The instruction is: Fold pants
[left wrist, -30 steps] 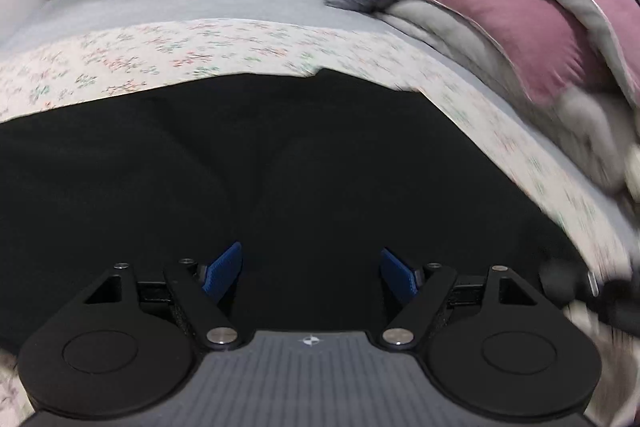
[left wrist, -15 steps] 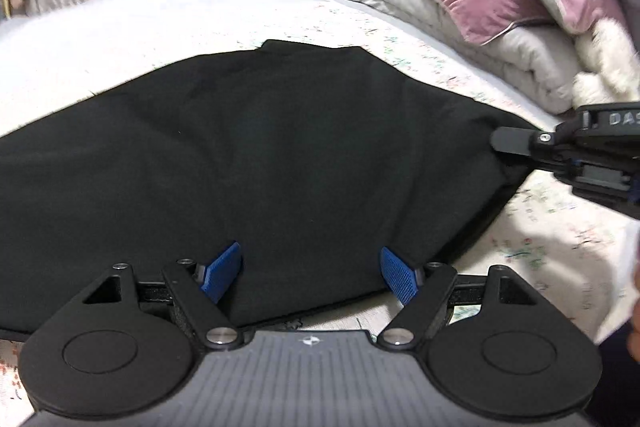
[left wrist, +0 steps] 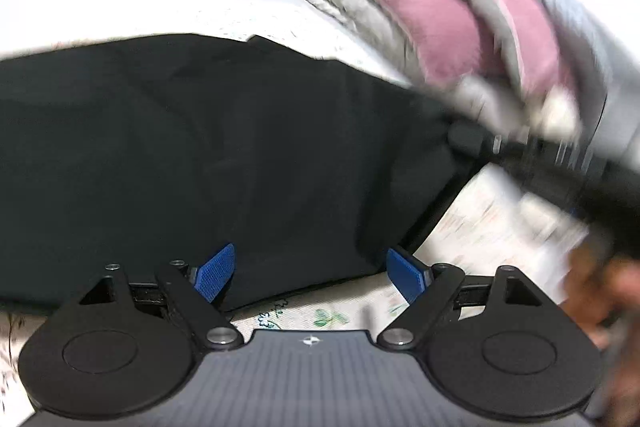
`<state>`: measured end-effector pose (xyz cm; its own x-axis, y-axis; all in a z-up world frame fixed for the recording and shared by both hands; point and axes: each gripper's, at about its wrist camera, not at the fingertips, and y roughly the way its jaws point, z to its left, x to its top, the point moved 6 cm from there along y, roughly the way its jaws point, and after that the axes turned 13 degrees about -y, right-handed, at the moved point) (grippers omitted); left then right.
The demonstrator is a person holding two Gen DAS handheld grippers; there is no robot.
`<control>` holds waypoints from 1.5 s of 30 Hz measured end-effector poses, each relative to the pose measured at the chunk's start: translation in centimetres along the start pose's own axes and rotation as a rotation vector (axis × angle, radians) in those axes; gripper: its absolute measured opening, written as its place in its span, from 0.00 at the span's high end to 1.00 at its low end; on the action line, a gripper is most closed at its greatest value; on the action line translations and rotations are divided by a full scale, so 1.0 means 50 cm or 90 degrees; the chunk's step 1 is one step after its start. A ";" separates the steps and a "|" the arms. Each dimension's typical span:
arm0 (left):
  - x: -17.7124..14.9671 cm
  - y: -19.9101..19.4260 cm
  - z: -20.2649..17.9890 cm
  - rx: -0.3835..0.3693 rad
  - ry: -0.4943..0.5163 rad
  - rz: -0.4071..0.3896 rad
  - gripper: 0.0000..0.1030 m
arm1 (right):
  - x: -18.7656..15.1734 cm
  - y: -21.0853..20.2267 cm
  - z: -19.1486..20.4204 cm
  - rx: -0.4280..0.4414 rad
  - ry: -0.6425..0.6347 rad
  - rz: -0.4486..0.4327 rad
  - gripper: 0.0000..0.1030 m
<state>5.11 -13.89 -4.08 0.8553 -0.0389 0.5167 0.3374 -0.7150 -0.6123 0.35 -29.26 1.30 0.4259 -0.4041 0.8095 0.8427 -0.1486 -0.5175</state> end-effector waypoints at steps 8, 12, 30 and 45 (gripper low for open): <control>0.115 -0.156 0.135 -0.054 -0.212 -0.130 0.06 | 0.018 -0.006 0.139 -0.049 -0.207 -0.089 0.95; 0.142 -0.198 0.180 -0.038 -0.259 -0.183 0.06 | -0.005 0.015 0.295 0.013 -0.358 -0.140 0.95; 0.204 -0.126 0.227 0.115 -0.235 -0.045 0.06 | -0.197 0.088 0.525 0.174 -0.594 -0.054 0.97; 0.266 -0.069 0.258 0.085 -0.174 -0.013 0.35 | -0.189 0.054 0.542 0.198 -0.608 -0.152 0.97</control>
<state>20.37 -2.94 -2.82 0.9155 0.1765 0.3614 0.3892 -0.6154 -0.6854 7.52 -1.38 -0.24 0.2056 0.5111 0.8346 0.9299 0.1637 -0.3293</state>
